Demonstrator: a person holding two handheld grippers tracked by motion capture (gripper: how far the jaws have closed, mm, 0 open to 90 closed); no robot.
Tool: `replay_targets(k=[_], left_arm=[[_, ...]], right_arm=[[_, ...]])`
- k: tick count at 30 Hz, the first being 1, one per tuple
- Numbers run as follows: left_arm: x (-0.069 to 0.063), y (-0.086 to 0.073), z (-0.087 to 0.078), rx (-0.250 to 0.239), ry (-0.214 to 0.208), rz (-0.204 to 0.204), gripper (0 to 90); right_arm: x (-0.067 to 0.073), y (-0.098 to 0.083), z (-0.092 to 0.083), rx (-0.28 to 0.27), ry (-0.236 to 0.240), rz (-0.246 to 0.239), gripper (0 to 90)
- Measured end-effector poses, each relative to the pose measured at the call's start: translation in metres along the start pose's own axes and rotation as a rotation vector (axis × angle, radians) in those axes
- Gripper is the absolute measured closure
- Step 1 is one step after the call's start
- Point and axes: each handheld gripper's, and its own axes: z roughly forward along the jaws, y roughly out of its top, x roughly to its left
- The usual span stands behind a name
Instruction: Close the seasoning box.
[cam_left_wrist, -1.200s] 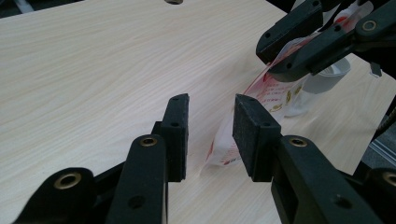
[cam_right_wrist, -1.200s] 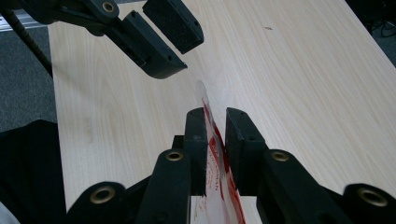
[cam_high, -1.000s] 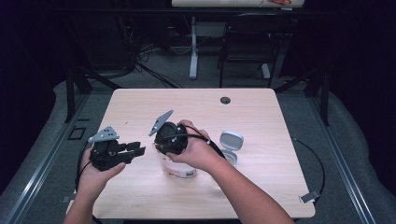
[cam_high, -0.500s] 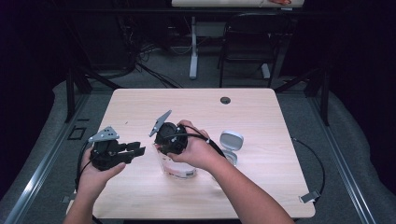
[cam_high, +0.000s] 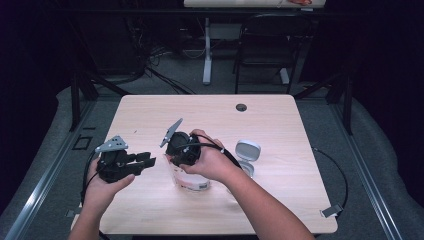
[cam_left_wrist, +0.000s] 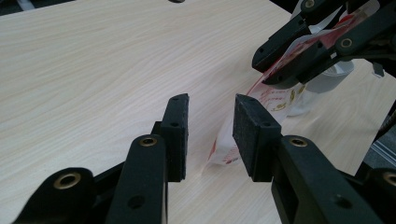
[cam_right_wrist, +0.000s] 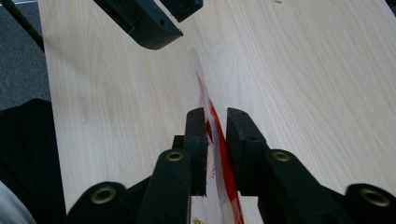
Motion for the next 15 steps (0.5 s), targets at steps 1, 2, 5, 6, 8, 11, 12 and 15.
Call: replay_targets(k=[1, 2, 5, 6, 8, 11, 12, 15], left_arm=[[0.0001, 0.0, 0.0001, 0.0, 0.0, 0.001, 66.1], [0.0001, 0.0, 0.0001, 0.0, 0.0, 0.001, 66.1], [0.0004, -0.0001, -0.0001, -0.001, -0.002, 0.0, 66.0], [0.0006, -0.0003, 0.0001, 0.0, -0.001, 0.0, 66.0], [0.0005, -0.0004, 0.0007, -0.003, -0.002, 0.0, 66.0], [0.0003, -0.0005, 0.0009, -0.002, -0.002, -0.002, 65.8], [0.0004, -0.0004, 0.0008, 0.001, -0.002, -0.002, 65.8], [0.0003, -0.0005, 0.0015, 0.002, -0.002, -0.002, 65.8]], right_arm=[[-0.0002, 0.0, -0.0001, 0.0, 0.002, 0.001, 79.4], [-0.0002, -0.0001, -0.0002, 0.002, 0.004, 0.002, 79.8], [-0.0006, -0.0003, -0.0005, 0.001, 0.012, 0.002, 81.7], [-0.0008, -0.0005, -0.0006, 0.001, 0.013, 0.0, 83.1], [-0.0014, -0.0009, -0.0007, -0.004, 0.016, -0.003, 84.3], [-0.0033, -0.0024, -0.0019, -0.004, 0.01, -0.009, 87.9], [-0.0042, -0.0028, -0.0027, -0.001, 0.006, -0.011, 88.2], [-0.0067, -0.0043, -0.0037, -0.005, 0.017, -0.011, 88.7]])
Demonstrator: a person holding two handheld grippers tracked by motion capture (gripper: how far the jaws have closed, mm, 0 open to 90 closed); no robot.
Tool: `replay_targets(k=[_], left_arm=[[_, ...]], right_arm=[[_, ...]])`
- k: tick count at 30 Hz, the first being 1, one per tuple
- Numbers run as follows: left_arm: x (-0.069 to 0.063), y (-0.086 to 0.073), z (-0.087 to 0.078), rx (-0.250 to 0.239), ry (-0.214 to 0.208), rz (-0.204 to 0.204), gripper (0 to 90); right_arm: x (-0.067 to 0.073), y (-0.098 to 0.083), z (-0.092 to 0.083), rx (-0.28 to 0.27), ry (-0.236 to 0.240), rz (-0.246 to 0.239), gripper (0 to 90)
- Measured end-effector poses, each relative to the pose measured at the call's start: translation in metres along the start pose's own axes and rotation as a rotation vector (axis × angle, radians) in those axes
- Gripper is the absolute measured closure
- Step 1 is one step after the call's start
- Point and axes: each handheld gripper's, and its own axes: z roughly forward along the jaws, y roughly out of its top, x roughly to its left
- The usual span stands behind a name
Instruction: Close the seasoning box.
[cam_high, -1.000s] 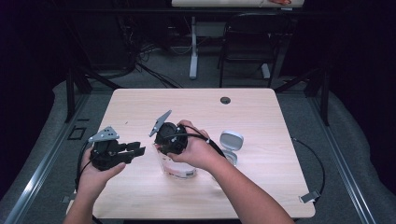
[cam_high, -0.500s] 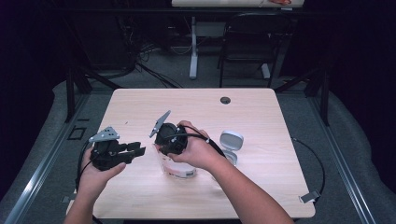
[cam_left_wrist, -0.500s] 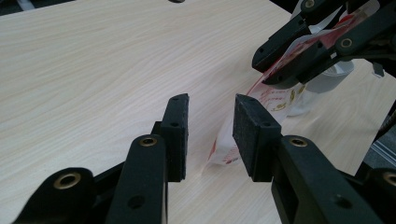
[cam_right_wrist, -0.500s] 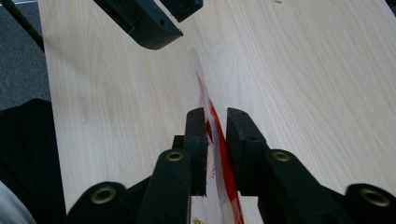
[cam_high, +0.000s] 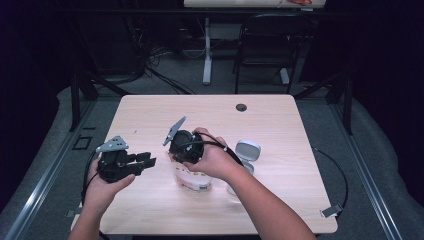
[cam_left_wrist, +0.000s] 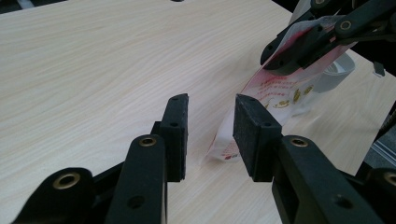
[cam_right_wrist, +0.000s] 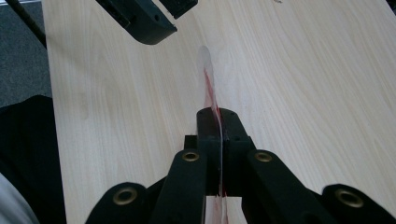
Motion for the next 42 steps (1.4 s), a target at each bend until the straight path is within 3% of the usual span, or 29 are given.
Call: replay_targets(k=[25, 42], left_arm=[[-0.001, 0.0, 0.003, 0.007, -0.004, 0.006, 65.6], [-0.004, -0.001, 0.008, 0.017, -0.008, 0.014, 63.6]], right_arm=[[-0.001, -0.01, -0.009, -0.028, 0.028, -0.02, 89.6], [-0.001, -0.025, -0.02, -0.062, 0.014, -0.032, 89.7]])
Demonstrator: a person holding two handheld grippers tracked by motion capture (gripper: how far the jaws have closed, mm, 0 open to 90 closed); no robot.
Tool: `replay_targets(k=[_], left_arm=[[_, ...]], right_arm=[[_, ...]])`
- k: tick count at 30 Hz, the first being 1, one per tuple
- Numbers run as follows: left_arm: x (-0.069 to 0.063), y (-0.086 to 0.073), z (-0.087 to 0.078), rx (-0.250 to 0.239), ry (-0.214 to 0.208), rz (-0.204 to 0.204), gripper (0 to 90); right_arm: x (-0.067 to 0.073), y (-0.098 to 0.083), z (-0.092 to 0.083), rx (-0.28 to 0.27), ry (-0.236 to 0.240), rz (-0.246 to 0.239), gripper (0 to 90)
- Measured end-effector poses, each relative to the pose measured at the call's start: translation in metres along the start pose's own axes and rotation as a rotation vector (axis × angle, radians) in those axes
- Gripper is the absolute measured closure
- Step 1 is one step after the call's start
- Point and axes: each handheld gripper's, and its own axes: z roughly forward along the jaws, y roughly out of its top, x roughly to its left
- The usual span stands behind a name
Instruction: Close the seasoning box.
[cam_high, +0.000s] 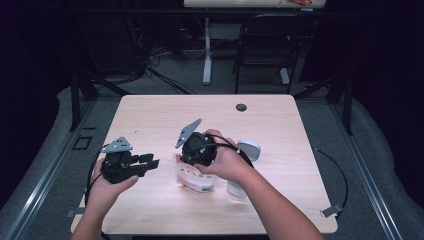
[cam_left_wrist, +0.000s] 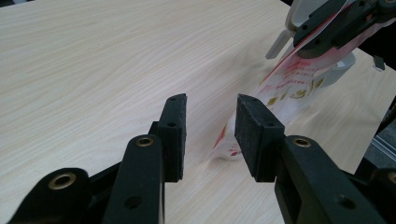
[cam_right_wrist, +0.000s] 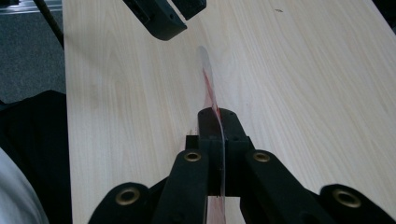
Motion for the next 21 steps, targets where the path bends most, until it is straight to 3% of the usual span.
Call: replay_targets(k=[11, 21], left_arm=[[-0.003, 0.0, 0.006, 0.008, -0.008, 0.008, 61.6], [-0.008, -0.001, 0.013, -0.005, -0.039, 0.016, 58.3]], right_arm=[[-0.004, -0.015, -0.012, -0.061, -0.004, 0.035, 89.8], [-0.002, -0.019, -0.027, -0.094, 0.007, 0.034, 89.8]])
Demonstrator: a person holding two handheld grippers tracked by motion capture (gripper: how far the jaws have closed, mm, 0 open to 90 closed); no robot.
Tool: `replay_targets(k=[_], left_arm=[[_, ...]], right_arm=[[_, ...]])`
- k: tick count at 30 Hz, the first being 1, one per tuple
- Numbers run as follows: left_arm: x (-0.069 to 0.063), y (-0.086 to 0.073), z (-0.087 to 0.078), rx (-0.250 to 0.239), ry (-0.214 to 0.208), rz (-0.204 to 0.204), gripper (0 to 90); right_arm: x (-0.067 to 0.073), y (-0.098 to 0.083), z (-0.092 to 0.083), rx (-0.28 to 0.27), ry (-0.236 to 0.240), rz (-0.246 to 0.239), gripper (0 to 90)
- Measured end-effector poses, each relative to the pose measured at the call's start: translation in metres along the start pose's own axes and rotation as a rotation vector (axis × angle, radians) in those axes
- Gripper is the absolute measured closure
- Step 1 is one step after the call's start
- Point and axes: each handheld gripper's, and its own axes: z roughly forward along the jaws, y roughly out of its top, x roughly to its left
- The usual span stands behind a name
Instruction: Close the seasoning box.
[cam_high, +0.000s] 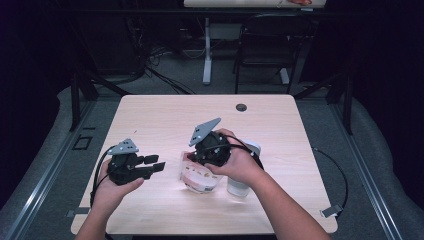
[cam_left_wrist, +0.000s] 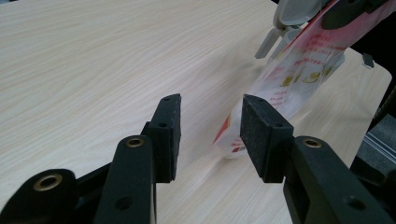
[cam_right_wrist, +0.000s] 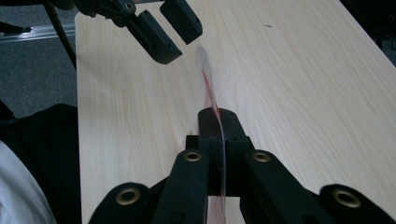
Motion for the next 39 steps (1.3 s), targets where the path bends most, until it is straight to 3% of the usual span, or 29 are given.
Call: replay_targets(k=[14, 23, 29, 39], left_arm=[[-0.005, -0.003, 0.013, -0.003, -0.036, 0.029, 56.0], [-0.009, -0.006, 0.023, -0.011, -0.083, 0.04, 56.1], [-0.012, -0.008, 0.029, -0.019, -0.125, 0.043, 53.7], [-0.021, -0.01, 0.041, -0.004, -0.157, 0.069, 53.2]], right_arm=[[0.003, -0.001, -0.017, -0.038, -0.002, -0.009, 89.8], [0.004, 0.0, -0.028, -0.06, -0.006, -0.014, 89.7], [0.005, 0.001, -0.031, -0.072, -0.008, -0.02, 89.7], [0.006, 0.001, -0.032, -0.08, 0.005, -0.021, 89.7]])
